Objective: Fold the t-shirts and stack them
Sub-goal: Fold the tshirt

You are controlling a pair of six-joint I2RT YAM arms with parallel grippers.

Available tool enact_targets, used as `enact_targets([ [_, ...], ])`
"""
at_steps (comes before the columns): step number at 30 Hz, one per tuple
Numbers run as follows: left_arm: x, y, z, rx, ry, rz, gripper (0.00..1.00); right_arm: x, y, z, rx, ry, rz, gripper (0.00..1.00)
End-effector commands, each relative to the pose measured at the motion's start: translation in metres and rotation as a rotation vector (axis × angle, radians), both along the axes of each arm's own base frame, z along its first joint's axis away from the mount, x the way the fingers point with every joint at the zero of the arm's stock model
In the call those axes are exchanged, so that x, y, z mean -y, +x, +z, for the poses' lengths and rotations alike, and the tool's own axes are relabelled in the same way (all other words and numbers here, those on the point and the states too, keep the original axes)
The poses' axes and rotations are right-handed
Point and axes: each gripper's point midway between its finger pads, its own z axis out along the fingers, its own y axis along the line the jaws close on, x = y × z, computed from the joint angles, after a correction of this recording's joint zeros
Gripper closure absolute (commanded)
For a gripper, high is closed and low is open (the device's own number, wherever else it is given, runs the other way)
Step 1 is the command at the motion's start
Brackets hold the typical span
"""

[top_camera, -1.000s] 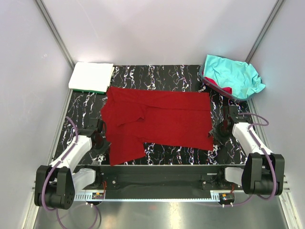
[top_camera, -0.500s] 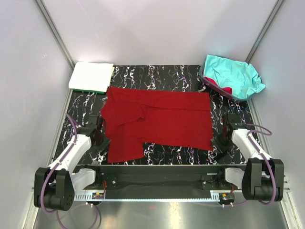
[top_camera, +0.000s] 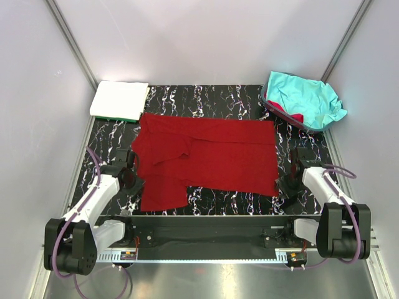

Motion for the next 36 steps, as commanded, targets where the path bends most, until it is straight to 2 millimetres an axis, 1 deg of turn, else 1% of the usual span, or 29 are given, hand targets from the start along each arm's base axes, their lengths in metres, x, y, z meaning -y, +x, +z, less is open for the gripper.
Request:
enact_targets([
  [1, -0.001, 0.017, 0.014, 0.059, 0.015, 0.0, 1.0, 0.007, 0.008, 0.005, 0.049, -0.026, -0.092, 0.59],
  [4, -0.001, 0.017, 0.015, 0.06, 0.012, 0.003, 1.0, 0.012, 0.009, 0.004, 0.048, -0.054, -0.126, 0.6],
  [5, 0.0, 0.017, 0.015, 0.062, 0.012, 0.003, 1.0, 0.015, 0.009, 0.002, 0.045, -0.067, -0.146, 0.62],
  [7, 0.0, 0.018, 0.015, 0.062, 0.012, 0.003, 1.0, 0.016, 0.011, 0.0, 0.049, -0.069, -0.157, 0.64],
  [10, -0.001, 0.019, 0.017, 0.067, 0.014, 0.004, 1.0, 0.01, 0.012, -0.002, 0.039, -0.034, -0.151, 0.68],
  [12, -0.001, 0.019, 0.018, 0.067, 0.016, 0.004, 1.0, 0.009, 0.012, 0.0, 0.037, -0.031, -0.139, 0.68],
  [14, -0.001, 0.019, 0.018, 0.066, 0.017, 0.005, 1.0, 0.009, 0.007, 0.003, 0.021, -0.039, -0.13, 0.66],
  [15, -0.001, 0.021, 0.019, 0.072, 0.018, 0.004, 1.0, 0.01, 0.007, 0.005, 0.031, -0.04, -0.127, 0.65],
  [17, -0.002, 0.022, 0.018, 0.072, 0.02, 0.008, 1.0, 0.008, -0.004, 0.004, -0.007, -0.033, -0.142, 0.59],
  [19, -0.001, 0.023, 0.018, 0.073, 0.016, 0.006, 1.0, 0.006, -0.006, 0.003, -0.02, -0.029, -0.138, 0.58],
  [21, -0.001, 0.025, 0.019, 0.078, 0.014, 0.009, 1.0, 0.008, -0.004, 0.003, -0.021, -0.038, -0.158, 0.59],
  [22, 0.0, 0.026, 0.02, 0.084, 0.011, 0.01, 1.0, 0.01, 0.001, 0.005, -0.012, -0.049, -0.153, 0.6],
  [24, 0.001, 0.027, 0.02, 0.081, 0.008, 0.012, 1.0, 0.012, 0.0, 0.001, -0.044, -0.057, -0.152, 0.62],
  [25, 0.001, 0.027, 0.019, 0.081, 0.007, 0.013, 1.0, 0.012, 0.001, 0.002, -0.047, -0.058, -0.157, 0.63],
  [28, 0.001, 0.028, 0.021, 0.087, 0.006, 0.02, 1.0, 0.01, 0.006, -0.001, -0.02, -0.047, -0.138, 0.76],
  [29, 0.001, 0.029, 0.021, 0.089, 0.007, 0.022, 1.0, 0.01, 0.009, -0.001, -0.006, -0.044, -0.136, 0.84],
  [31, 0.001, 0.029, 0.021, 0.089, 0.006, 0.023, 1.0, 0.01, 0.011, -0.002, -0.003, -0.047, -0.136, 0.92],
  [32, 0.001, 0.029, 0.022, 0.091, 0.006, 0.023, 1.0, 0.01, 0.011, -0.003, -0.003, -0.048, -0.13, 1.0],
  [35, 0.0, 0.03, 0.025, 0.097, 0.01, 0.018, 1.0, 0.01, 0.012, -0.001, 0.008, -0.047, -0.118, 1.0],
  [36, -0.001, 0.031, 0.027, 0.103, 0.02, 0.01, 1.0, 0.01, 0.01, -0.001, 0.001, -0.049, -0.104, 1.0],
])
